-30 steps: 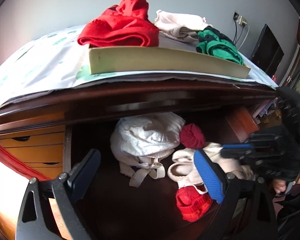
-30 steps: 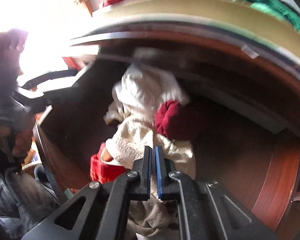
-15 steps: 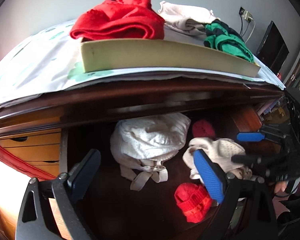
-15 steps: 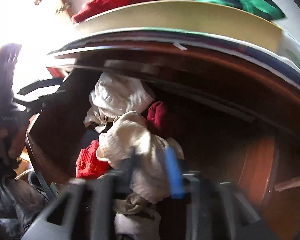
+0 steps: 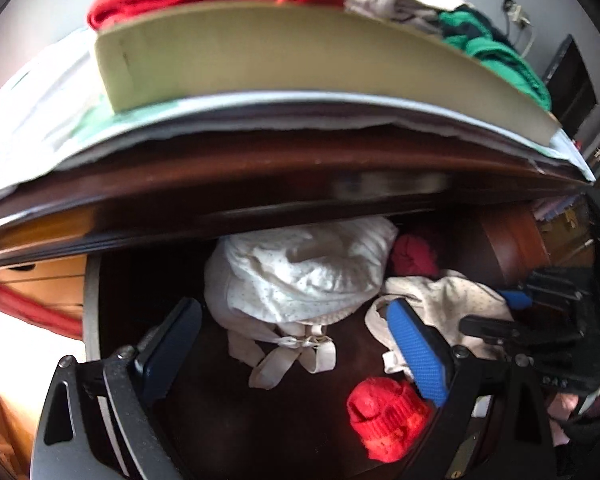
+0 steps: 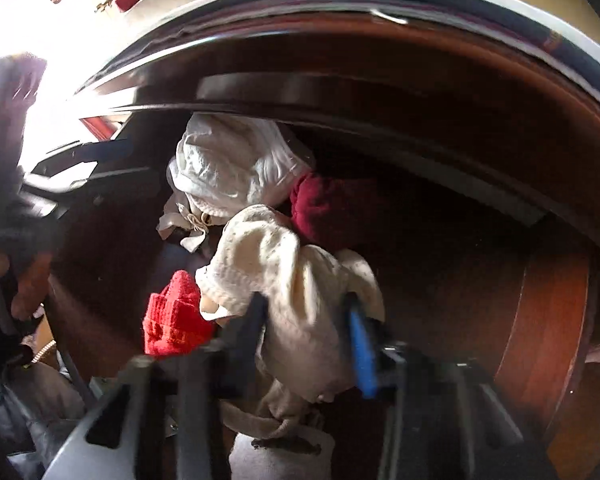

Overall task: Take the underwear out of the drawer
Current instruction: 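Reach both open grippers into the drawer toward the white clothes, then close the right gripper on a cream lace bra while the left gripper grasps a white cloth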

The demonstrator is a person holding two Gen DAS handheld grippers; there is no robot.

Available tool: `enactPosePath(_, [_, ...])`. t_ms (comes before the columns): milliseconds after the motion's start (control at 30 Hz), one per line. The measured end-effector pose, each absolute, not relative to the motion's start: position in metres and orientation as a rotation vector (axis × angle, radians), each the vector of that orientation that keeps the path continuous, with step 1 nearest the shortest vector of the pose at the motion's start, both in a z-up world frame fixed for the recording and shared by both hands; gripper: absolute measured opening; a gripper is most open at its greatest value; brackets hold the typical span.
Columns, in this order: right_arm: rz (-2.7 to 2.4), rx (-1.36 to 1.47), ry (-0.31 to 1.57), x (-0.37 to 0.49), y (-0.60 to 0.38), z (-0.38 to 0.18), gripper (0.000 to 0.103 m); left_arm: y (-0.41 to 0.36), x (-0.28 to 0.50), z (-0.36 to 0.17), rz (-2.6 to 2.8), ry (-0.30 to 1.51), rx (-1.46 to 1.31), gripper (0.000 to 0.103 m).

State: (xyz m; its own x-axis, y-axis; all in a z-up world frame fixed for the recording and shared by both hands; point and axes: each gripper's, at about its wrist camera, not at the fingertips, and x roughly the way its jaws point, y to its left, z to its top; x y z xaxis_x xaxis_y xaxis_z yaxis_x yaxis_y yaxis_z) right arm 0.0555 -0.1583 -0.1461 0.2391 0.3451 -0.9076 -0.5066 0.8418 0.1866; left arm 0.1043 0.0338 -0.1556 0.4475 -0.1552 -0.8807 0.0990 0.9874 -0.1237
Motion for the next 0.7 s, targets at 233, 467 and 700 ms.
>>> enactPosePath(233, [0.599, -0.1, 1.153, 0.057, -0.165, -0.143, 0.029, 0.025, 0.119, -0.166, -0.106, 1.125, -0.075, 0.09])
enactPosePath(467, [0.614, -0.074, 1.139, 0.054, -0.178, -0.131, 0.029, 0.019, 0.13, -0.172, -0.08, 1.13, -0.109, 0.087])
enactPosePath(700, [0.629, -0.063, 1.138, 0.054, -0.181, -0.126, 0.029, 0.03, 0.144, -0.185, -0.072, 1.195, -0.198, 0.06])
